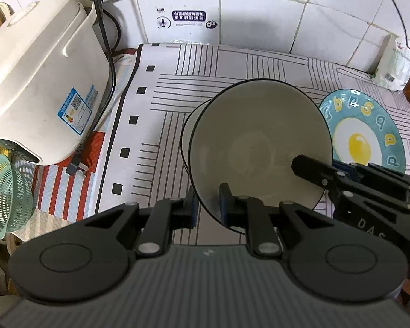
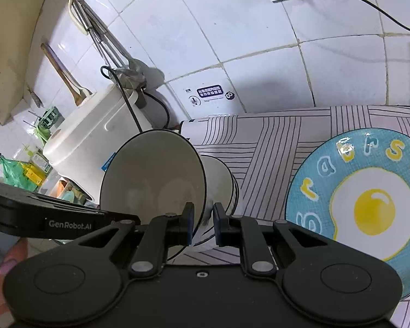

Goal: Organize plates and bowls
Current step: 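Lower the white bowl onto the bowl stack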

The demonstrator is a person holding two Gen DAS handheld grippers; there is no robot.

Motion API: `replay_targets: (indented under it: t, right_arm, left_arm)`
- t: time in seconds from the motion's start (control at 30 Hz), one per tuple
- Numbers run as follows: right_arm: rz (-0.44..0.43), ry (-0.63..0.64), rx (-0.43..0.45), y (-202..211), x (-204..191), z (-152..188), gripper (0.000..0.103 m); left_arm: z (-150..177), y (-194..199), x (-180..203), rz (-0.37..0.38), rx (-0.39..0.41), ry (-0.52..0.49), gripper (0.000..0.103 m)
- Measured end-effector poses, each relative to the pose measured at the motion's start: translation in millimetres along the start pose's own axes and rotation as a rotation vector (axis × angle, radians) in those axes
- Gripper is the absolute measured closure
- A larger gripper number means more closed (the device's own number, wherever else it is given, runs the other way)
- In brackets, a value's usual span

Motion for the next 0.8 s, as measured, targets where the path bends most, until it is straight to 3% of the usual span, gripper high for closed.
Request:
replay_targets:
  t: [0.2, 0.37, 0.8]
  right_arm:
    - [-0.001, -0.004, -0.026, -13.4, 1.1, -2.7, 0.085]
    - [0.017, 0.031, -0.022, -18.6, -0.5, -8.4, 0.085]
    - [0.234, 0.341, -0.009, -40.6, -14.5, -15.1, 0.085]
  left_arm:
    - [-6.6, -8.3, -4.5, -0.015, -0.041, 0.006, 0.088]
    - [-12.2, -16.1, -6.2, 0.016, -0.083, 0.023, 0.087]
    - [-19.3, -33.8, -4.4, -0.018, -0.152, 0.027, 0.085]
Point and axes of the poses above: each gripper's, at about its wrist camera, not at the fingertips, and y roughly against the way its jaws point, x to its right, z to its underside, the point moved 9 cm from there along -y, roughly the way its jaws point, and after that the axes turned 6 degrees about -x, right-handed, at the moved point
